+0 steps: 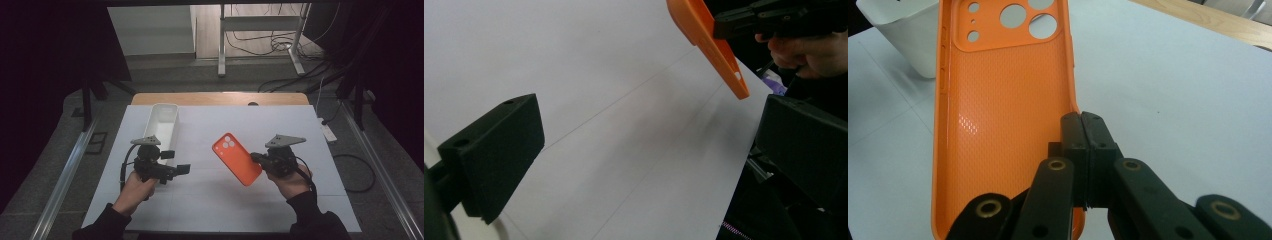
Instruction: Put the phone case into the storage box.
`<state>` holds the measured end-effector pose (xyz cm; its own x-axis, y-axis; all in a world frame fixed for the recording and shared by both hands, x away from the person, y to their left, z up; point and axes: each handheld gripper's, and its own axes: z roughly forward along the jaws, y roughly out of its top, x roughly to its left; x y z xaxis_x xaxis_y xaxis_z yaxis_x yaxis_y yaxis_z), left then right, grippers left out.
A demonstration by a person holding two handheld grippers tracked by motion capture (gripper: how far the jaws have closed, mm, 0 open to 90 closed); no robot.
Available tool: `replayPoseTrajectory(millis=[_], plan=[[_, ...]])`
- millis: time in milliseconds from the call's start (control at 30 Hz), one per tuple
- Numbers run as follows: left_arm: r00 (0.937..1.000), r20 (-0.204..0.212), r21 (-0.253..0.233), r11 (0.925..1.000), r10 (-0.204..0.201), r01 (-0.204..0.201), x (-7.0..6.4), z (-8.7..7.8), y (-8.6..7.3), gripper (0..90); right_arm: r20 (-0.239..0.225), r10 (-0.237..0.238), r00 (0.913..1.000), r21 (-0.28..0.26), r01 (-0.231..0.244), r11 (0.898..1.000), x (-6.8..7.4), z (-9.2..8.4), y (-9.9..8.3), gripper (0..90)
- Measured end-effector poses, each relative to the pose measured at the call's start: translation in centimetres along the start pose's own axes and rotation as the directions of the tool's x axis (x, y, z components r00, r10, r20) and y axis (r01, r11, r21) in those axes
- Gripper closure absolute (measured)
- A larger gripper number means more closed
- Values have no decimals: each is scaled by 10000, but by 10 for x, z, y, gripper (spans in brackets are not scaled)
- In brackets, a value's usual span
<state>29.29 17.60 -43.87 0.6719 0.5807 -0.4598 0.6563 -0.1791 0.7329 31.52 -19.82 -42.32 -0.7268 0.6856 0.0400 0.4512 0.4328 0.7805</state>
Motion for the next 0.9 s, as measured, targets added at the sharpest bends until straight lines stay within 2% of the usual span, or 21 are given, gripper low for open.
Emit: replayPoseTrajectory(millis=[433,900], plan=[[9996,287,83,9999,-76,74,-1,15,7,0,-37,-74,10000,-104,73,9999,9,3,3,887],[9964,786,93,9995,-305,299,-5,31,16,0,-55,-209,9998,-186,208,9996,17,6,5,887]])
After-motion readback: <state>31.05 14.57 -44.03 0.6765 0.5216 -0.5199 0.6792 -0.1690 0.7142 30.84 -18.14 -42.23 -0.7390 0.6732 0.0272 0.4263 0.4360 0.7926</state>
